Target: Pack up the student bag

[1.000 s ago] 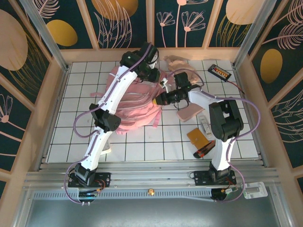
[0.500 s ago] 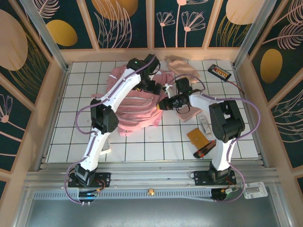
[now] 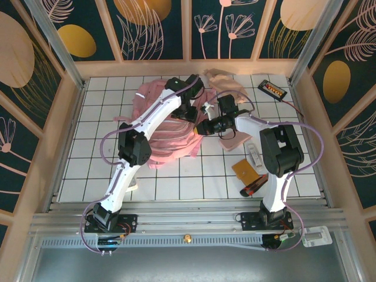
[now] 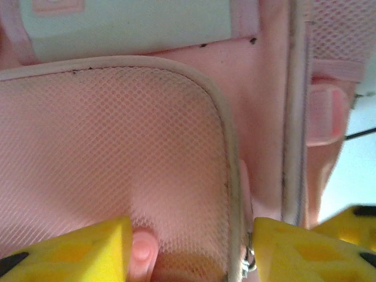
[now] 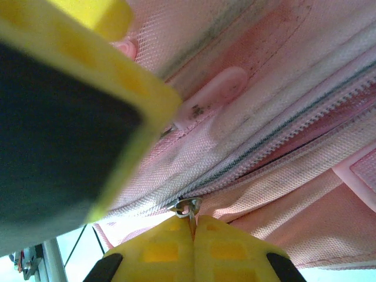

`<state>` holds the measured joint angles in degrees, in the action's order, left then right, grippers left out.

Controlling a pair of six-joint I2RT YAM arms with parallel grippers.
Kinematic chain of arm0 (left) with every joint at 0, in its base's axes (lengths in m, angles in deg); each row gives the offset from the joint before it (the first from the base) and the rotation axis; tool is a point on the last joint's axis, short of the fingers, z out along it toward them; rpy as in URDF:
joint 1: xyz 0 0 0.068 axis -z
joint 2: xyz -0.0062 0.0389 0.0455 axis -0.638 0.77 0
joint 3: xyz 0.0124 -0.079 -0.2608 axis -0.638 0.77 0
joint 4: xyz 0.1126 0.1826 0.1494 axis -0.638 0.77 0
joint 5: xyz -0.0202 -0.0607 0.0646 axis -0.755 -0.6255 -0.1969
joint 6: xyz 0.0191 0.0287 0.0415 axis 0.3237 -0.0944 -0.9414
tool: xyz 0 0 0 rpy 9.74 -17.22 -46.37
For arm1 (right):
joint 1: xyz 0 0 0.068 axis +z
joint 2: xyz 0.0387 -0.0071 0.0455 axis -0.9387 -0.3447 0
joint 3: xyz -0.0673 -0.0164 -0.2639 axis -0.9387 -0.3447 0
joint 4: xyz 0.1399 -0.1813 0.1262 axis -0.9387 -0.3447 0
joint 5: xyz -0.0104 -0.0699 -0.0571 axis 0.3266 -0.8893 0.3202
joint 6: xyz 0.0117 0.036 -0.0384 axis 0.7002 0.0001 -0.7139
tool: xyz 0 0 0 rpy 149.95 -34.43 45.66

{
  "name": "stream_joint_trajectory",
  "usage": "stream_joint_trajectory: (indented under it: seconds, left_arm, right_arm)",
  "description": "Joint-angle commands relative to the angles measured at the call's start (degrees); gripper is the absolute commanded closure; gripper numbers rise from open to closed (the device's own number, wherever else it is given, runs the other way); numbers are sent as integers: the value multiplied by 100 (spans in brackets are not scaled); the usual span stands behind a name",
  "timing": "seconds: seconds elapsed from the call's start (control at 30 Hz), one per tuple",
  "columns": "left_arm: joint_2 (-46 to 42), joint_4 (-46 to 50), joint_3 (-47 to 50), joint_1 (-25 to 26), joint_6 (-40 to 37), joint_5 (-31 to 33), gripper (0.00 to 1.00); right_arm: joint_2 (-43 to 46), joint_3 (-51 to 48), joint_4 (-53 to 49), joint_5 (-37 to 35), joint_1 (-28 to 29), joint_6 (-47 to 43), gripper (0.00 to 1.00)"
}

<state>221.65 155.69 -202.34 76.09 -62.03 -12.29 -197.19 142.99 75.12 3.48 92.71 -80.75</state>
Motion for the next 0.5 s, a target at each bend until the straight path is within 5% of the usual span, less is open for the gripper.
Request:
stream_joint_trajectory:
  seconds: [0.0,0.17,0.27,0.47]
  left_arm:
    - [275,229,-98,34,197,68,52]
    - [350,194,26,35,221,-117,75]
    - [385,179,-37,25,299,-236,100]
    - [633,229,-1050,-187,695,-724,100]
  right_arm:
    - [264,113,86,-89,-50,-140,100]
    - [314,110,66,-129,-59,-146,100]
    - [356,139,34,-181,-55,-164,100]
    - [390,216,-73,-257,-62,-199,100]
